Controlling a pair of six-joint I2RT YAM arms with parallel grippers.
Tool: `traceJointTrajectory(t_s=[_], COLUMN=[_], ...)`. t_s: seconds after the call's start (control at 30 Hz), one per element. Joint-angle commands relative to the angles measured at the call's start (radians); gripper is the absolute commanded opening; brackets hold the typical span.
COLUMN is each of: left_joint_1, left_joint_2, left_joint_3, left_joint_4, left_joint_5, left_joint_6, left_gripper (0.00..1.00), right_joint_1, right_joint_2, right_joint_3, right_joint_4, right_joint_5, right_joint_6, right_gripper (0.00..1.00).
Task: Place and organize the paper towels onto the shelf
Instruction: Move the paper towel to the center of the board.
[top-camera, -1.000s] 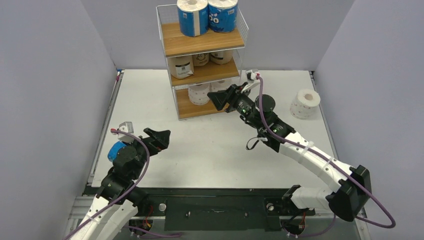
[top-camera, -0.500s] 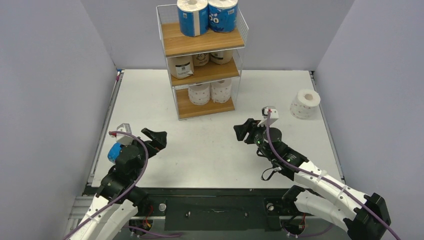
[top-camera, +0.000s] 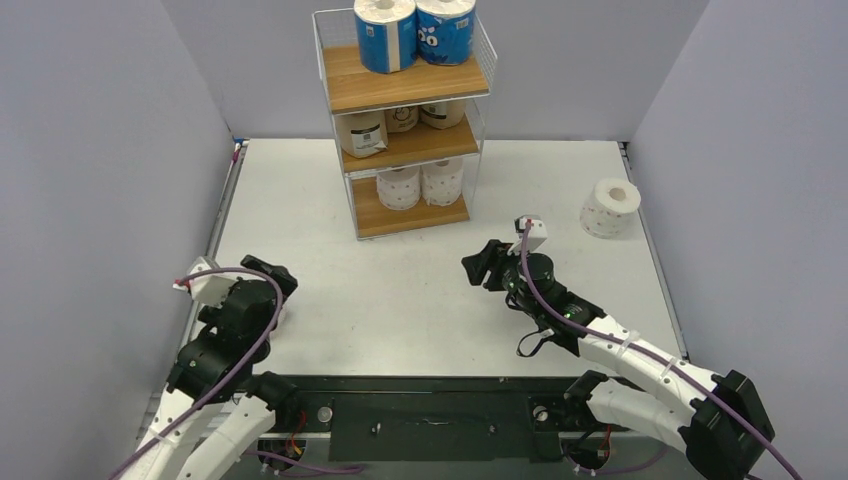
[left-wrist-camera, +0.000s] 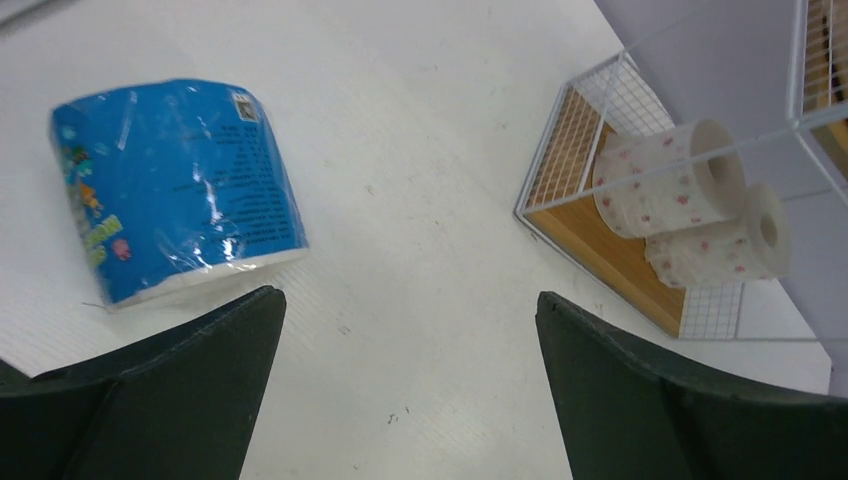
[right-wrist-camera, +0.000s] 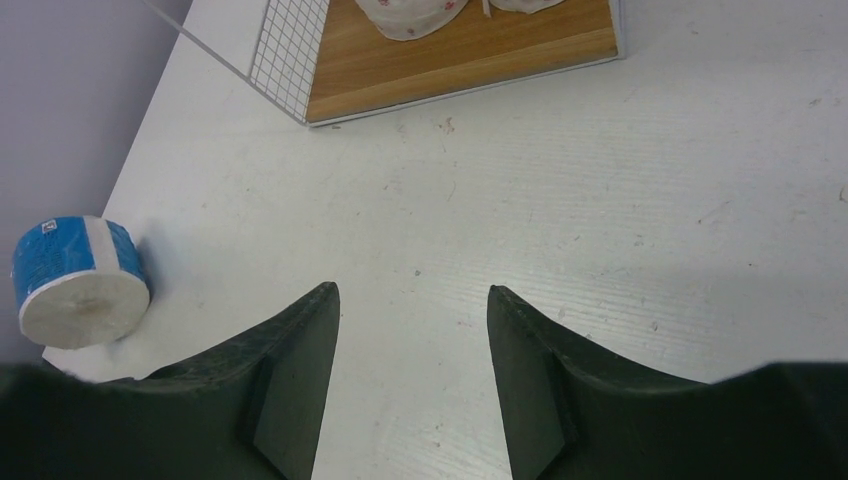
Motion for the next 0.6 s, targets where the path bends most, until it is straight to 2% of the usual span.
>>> traceJointTrajectory(t_s=[0.0, 0.2, 0.33, 0.4, 0.5, 0.57], left_joint_1=[0.003, 0.009, 0.081, 0.179, 0.412, 0.467], left_joint_2=[0.039, 0.137, 0.215, 0.237, 0.277, 0.324], left_joint_3=[0.135, 0.212, 0.226, 0.206, 0.170, 0.170], left_joint_4=[-0.263, -0.389, -0.340, -0.232, -0.098, -0.076], left_joint_5=[-0.240, -0.311, -0.286, -0.198, -0.009, 0.047], left_joint_6=[-0.192, -0.307, -0.261, -0.149, -0.023, -0.004], left_gripper=[0.96, 0.96, 0.96, 0.96, 0.96, 0.96], right_joint_1=[-0.002, -0.003, -0.004, -0.003, -0.002, -0.002], right_joint_2=[0.016, 0.002, -0.011, -0.017, -0.030, -0.045], right_joint_3=[0.014, 0.017, 0.021, 0.017, 0.013, 0.007], right_joint_4=[0.056, 0.052, 0.051, 0.052, 0.052, 0.052], right_joint_5=[-0.048, -0.074, -0.094, -0.096, -0.110, -0.123], right_joint_6=[0.008, 0.004, 0.006, 0.008, 0.009, 0.009], right_gripper=[0.52, 0.52, 0.52, 0.52, 0.52, 0.52])
